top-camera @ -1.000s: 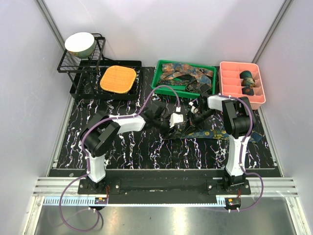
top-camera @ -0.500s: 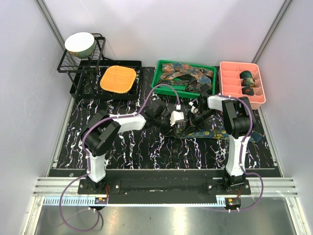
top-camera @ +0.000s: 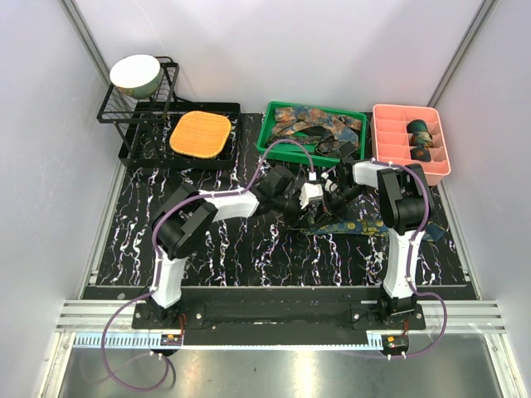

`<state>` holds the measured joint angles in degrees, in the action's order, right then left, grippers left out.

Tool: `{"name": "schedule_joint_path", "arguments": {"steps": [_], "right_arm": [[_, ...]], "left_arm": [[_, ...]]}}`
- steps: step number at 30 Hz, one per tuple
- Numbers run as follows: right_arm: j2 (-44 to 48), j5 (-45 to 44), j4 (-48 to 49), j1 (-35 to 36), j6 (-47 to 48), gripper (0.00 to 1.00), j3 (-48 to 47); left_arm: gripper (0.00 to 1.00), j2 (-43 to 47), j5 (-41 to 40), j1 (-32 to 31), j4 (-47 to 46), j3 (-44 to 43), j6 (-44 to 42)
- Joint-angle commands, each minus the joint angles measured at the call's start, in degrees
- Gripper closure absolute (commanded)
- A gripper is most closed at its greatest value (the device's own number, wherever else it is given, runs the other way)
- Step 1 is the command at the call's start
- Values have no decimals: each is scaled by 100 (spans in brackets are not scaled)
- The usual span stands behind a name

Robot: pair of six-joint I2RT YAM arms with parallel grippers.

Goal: Roll the ties
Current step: Roll the tie at the center of the board.

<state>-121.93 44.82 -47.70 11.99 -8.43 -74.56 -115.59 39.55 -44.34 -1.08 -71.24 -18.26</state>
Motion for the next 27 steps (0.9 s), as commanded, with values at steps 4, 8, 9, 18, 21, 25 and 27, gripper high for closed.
{"name": "schedule_joint_path", "arguments": {"steps": [4,8,9,18,21,25,27], "right_arm": [[-516,-1731,771,128,43,100,320],[-507,-1722,780,128,43,100,329],[-507,-1713,780,128,43,100,337],[-446,-1310,841,128,122,100,416],[-411,-1152,868,111,139,100,425],[-244,-844,894,76,166,99,399],[-139,-677,807,23,201,93,285]], "left_arm": [[59,-534,141,-295,-823,39,24],[60,-631,79,-286,-736,154,-124],[61,-640,36,-295,-562,163,-195],[61,-807,-843,-348,792,-29,-898],[61,-921,-1028,-374,1082,-109,-933],[64,-1027,-1343,-409,1356,-127,-995],[67,-1114,-1449,-400,1574,-162,-1021]]}}
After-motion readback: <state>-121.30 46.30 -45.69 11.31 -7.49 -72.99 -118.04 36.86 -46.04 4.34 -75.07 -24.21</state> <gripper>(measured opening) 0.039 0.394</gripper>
